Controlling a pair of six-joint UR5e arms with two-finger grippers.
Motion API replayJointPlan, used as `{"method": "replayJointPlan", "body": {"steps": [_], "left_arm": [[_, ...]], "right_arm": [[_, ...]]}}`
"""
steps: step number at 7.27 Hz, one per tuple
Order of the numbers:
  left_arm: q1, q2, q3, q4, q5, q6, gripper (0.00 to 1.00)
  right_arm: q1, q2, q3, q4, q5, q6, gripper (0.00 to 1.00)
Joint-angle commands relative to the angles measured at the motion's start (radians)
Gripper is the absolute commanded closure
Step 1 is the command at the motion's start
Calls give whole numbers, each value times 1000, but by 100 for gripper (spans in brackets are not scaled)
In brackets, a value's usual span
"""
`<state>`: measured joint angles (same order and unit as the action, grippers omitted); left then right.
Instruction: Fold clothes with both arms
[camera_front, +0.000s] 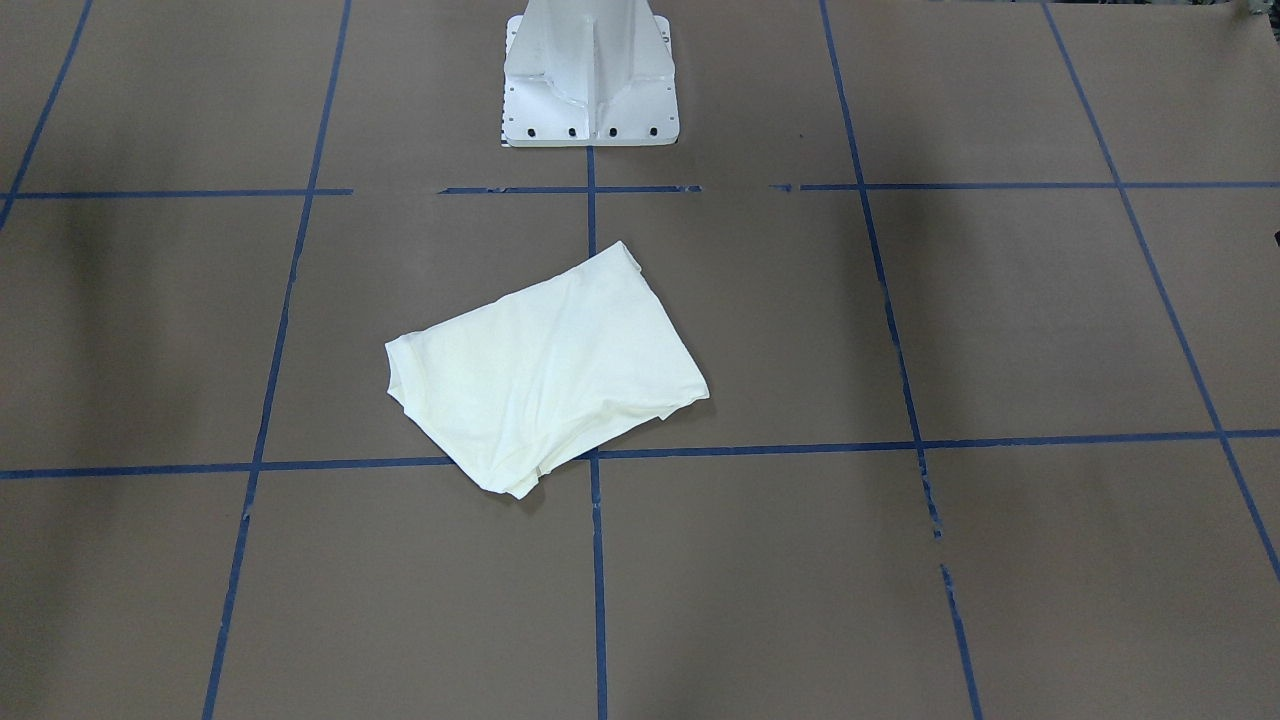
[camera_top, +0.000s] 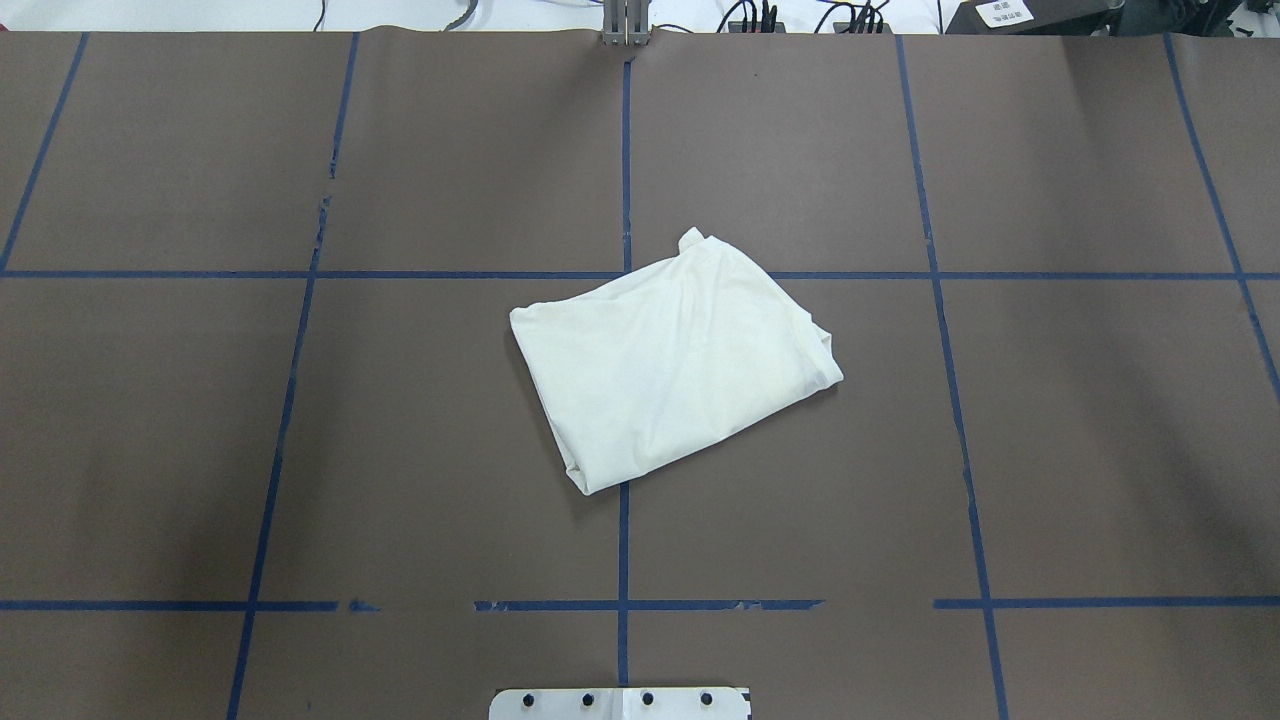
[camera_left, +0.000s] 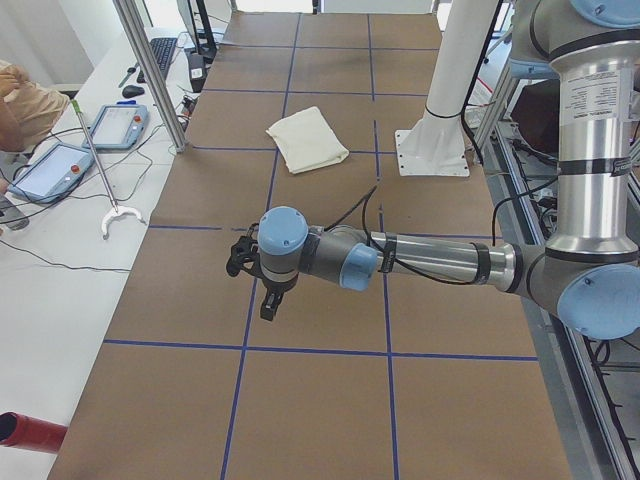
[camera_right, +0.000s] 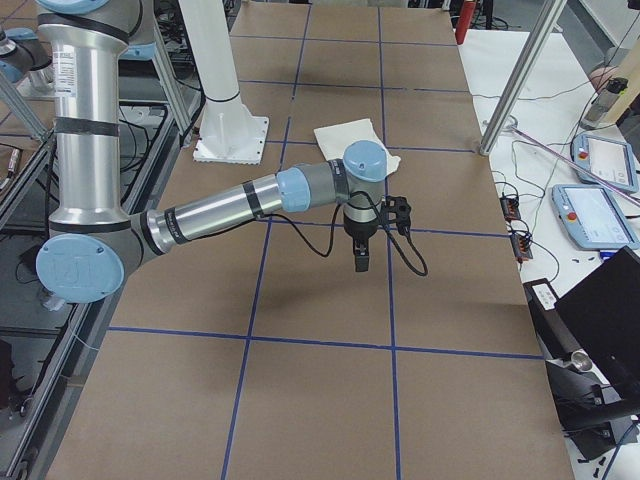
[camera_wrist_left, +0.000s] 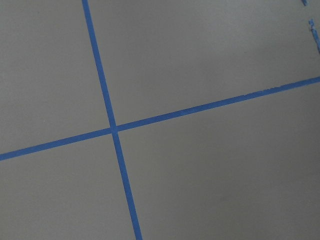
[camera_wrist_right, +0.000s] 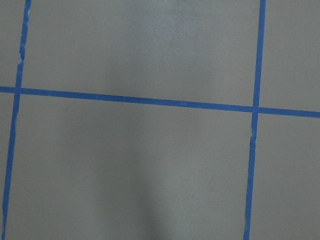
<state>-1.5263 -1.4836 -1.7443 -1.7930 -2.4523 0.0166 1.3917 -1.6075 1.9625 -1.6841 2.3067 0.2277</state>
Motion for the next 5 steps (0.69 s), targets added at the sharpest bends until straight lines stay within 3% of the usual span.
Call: {"method": "replayJointPlan", "body": {"steps": [1, 2, 3, 5], "left_arm": [[0, 12, -12, -32, 53, -1, 0], [-3, 14, -12, -29, 202, -1, 0], [-3, 13, -20, -28, 246, -1, 0], [-5, 32, -110, -19, 237, -3, 0]], "right_arm": [[0, -2, -10, 0, 5, 2, 0], [0, -3, -16, -2, 10, 4, 0], [0, -5, -16, -5, 11, 4, 0], [0, -5, -17, -8, 30, 5, 0]]}}
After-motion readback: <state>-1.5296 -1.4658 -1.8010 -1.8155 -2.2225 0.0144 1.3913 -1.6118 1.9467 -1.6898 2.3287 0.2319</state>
